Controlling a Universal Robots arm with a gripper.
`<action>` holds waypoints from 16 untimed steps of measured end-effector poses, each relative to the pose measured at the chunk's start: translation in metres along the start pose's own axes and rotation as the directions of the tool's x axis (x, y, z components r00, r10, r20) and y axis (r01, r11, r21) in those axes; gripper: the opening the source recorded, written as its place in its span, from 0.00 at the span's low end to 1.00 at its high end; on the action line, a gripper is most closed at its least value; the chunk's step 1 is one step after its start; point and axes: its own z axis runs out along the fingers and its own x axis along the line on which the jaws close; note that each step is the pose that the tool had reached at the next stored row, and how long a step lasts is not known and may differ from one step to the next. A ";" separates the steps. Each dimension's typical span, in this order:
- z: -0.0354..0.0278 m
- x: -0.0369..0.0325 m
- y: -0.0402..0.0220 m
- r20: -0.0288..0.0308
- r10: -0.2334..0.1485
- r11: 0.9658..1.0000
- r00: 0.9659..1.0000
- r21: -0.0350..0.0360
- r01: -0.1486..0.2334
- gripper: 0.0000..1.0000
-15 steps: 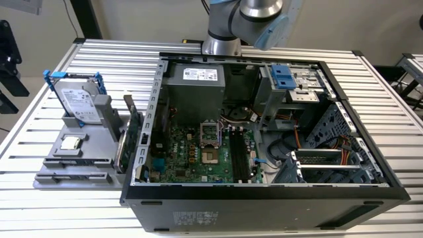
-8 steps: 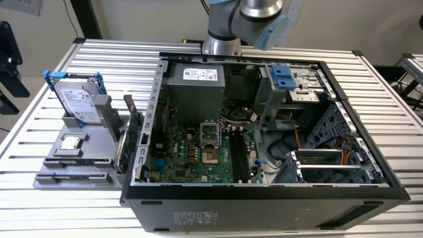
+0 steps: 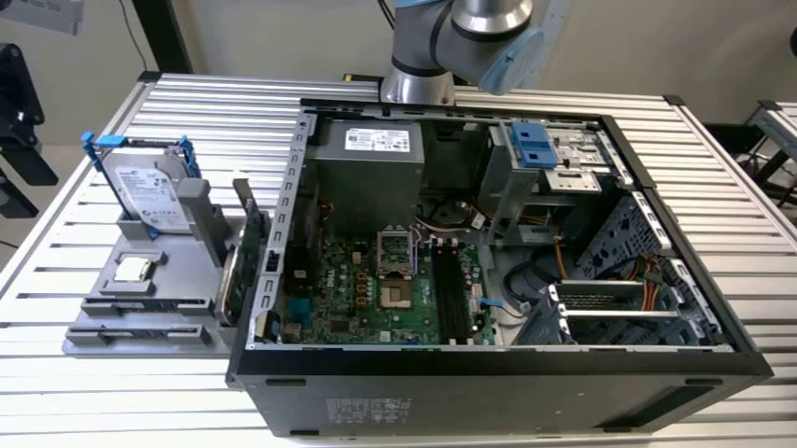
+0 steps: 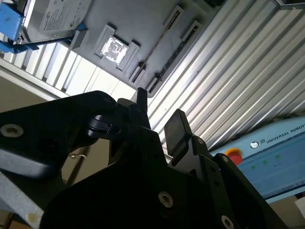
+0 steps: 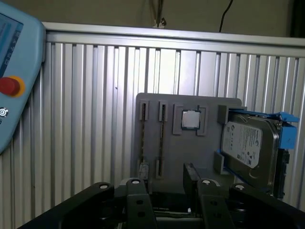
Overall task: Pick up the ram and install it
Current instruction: 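Pick up the ram and move it above insertion slot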
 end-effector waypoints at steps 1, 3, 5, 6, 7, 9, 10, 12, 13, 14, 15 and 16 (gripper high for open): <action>0.0000 0.0000 0.0000 0.000 0.000 1.000 1.000 0.000 0.000 1.00; 0.0002 0.0000 0.0000 0.000 0.000 1.000 1.000 0.000 0.000 1.00; 0.0007 0.0000 0.0000 0.000 0.000 1.000 1.000 0.000 0.000 1.00; 0.0010 0.0000 0.0000 0.000 0.000 1.000 1.000 0.000 0.000 1.00; 0.0013 0.0000 0.0000 0.000 0.000 1.000 1.000 0.000 0.000 1.00; 0.0022 0.0001 0.0000 0.000 0.000 1.000 1.000 0.000 0.000 1.00; 0.0027 0.0001 0.0000 0.000 0.000 1.000 1.000 0.000 0.000 1.00; 0.0039 0.0001 0.0000 0.000 0.000 1.000 1.000 0.000 0.000 1.00; 0.0045 0.0002 0.0000 0.000 0.000 1.000 1.000 0.000 0.000 1.00; 0.0052 0.0002 0.0000 0.000 0.000 1.000 1.000 0.000 0.000 1.00; 0.0059 0.0002 0.0000 0.000 0.000 1.000 1.000 0.000 0.000 1.00; 0.0066 0.0002 0.0000 0.000 0.000 1.000 1.000 0.000 0.000 1.00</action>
